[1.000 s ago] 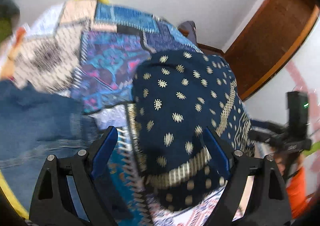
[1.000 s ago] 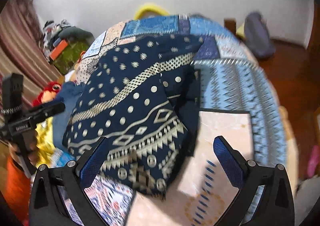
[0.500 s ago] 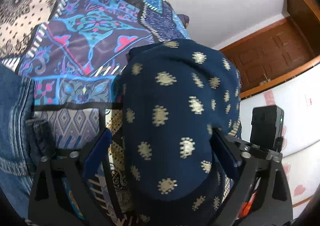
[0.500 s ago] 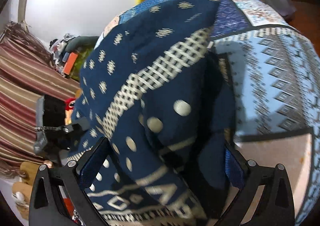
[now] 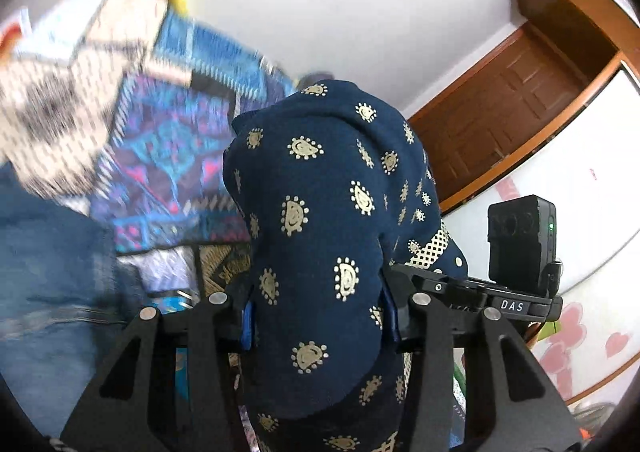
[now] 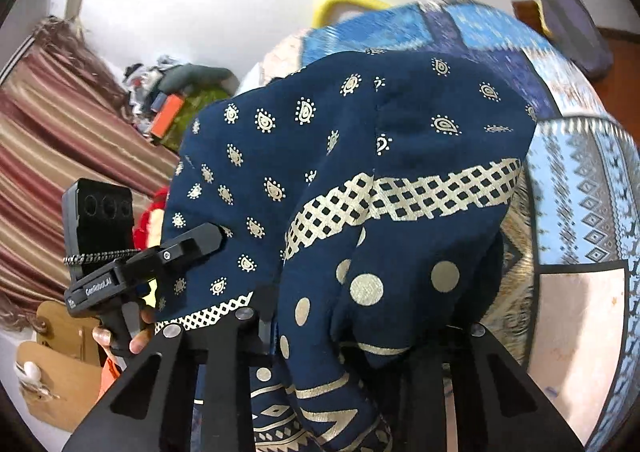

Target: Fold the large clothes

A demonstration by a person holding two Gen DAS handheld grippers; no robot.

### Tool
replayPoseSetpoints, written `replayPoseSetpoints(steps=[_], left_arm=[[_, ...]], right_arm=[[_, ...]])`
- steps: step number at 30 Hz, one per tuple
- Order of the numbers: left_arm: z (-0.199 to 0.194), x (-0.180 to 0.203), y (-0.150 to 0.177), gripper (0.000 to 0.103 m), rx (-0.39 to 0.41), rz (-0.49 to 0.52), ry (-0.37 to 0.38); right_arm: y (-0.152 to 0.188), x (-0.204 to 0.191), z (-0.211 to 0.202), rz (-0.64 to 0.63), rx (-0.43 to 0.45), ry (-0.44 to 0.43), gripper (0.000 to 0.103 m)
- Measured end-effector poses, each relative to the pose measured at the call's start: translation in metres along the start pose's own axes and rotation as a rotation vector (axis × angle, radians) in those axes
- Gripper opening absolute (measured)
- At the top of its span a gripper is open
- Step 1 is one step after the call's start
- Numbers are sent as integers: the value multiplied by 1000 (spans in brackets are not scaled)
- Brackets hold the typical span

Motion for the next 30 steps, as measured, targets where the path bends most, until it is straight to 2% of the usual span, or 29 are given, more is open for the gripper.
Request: replayPoseSetpoints(steps=[6,11,17,26,27,30], left_arm=[[-87,18,-23,47,93,59,-31],[-146,-6,-21,47,137,42,-79],[-178,-72,-1,47,139,-58,-144],[-171,-207,56,49,100,-287,-251],[-174,-220,60,50,120,-309,-250],[-185,-234,66,52,155,-353,-169]], right_arm=[[-11,-82,-41,-90,83,-41,28],[-12,-147,-32,-148,84,-65,28],[4,-196,33,-166,-7,-96,28],[32,-201,173,-148,-197,-69,25],[35,-198,182,-152,-201,-62,25],[38,-194,201,-174,-226,-51,26]])
Point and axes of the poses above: each gripper's, at about its wrist camera, not at the fingertips, and z roughly the way its jaws point, x to its right, y to its underside, the point moved 6 cm from there along z, roughly the way its jaws point, and after that the axes turned 10 degrees about y, right-handed, at the moved point
